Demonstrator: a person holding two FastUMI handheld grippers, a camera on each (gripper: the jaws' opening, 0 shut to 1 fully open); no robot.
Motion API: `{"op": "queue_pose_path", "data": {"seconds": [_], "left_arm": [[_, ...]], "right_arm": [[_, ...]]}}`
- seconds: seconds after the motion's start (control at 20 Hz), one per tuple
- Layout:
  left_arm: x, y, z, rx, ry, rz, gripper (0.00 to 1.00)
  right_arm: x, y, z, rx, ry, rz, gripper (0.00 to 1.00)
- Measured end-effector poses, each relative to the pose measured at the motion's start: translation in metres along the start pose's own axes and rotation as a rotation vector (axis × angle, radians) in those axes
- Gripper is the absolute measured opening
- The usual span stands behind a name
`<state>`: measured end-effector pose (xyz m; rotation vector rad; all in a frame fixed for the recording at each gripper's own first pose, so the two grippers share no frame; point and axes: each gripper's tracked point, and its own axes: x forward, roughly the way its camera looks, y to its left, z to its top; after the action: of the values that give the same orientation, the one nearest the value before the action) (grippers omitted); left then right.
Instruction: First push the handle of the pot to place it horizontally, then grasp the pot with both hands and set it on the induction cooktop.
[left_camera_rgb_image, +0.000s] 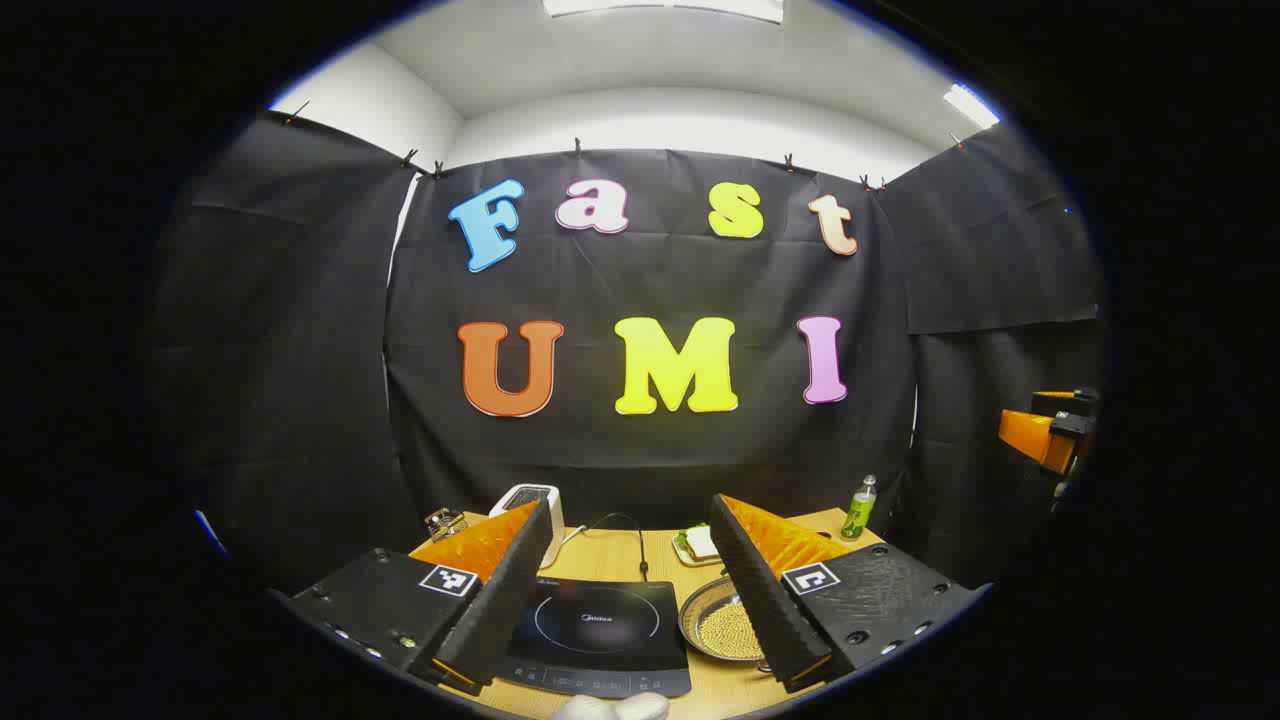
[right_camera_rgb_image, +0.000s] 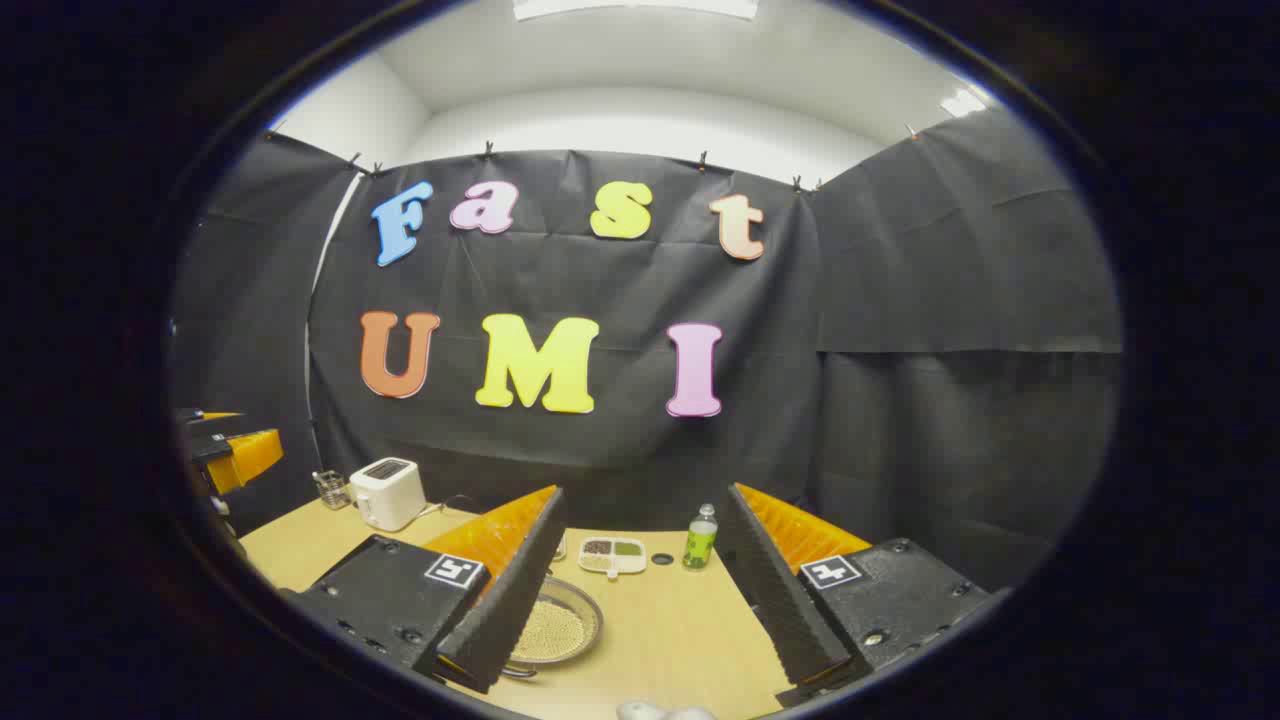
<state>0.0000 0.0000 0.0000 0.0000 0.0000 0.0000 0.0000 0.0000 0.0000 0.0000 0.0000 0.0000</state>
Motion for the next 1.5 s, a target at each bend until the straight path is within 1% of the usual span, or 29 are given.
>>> {"op": "queue_pose_path", "data": {"seconds": [0.05,0.4,0.7,0.9,1.0,1.05,1.1,1.15,1.25,1.3,1.35,1.4,1.5], "left_arm": [[0.0,0.0,0.0,0.002,0.001,-0.002,0.95],[0.001,0.003,-0.002,0.008,0.003,-0.004,0.95],[0.002,0.007,-0.004,0.005,0.004,0.003,0.95],[0.002,0.009,-0.006,0.004,0.003,0.01,0.95],[0.002,0.01,-0.009,-0.002,0.009,0.014,0.95],[0.002,0.012,-0.011,-0.005,0.012,0.017,0.95],[0.002,0.012,-0.011,-0.007,0.014,0.019,0.95],[0.001,0.013,-0.013,-0.008,0.018,0.022,0.95],[0.002,0.016,-0.017,-0.01,0.026,0.029,0.95],[0.002,0.017,-0.018,-0.014,0.027,0.032,0.95],[0.002,0.019,-0.018,-0.016,0.028,0.035,0.95],[0.001,0.02,-0.019,-0.017,0.029,0.038,0.95],[-0.001,0.025,-0.021,-0.021,0.031,0.048,0.95]], "right_arm": [[0.0,0.0,0.001,-0.004,0.0,-0.001,0.99],[0.0,0.002,-0.006,-0.001,0.013,-0.004,0.99],[0.001,0.003,-0.002,-0.005,0.008,0.0,0.99],[0.003,0.014,-0.004,0.016,0.029,0.039,1.0],[0.005,0.019,-0.004,0.02,0.038,0.06,0.89],[0.004,0.028,-0.003,0.026,0.044,0.095,0.8],[0.005,0.038,-0.006,0.026,0.055,0.136,0.75],[0.005,0.044,-0.007,0.02,0.066,0.157,0.55],[0.01,0.042,-0.013,-0.016,0.091,0.159,0.15],[0.007,0.054,-0.019,-0.023,0.113,0.209,0.05],[0.008,0.068,-0.025,-0.014,0.131,0.266,0.0],[0.004,0.078,-0.029,-0.014,0.156,0.276,0.04],[0.009,0.088,-0.044,-0.026,0.205,0.313,0.04]]}}
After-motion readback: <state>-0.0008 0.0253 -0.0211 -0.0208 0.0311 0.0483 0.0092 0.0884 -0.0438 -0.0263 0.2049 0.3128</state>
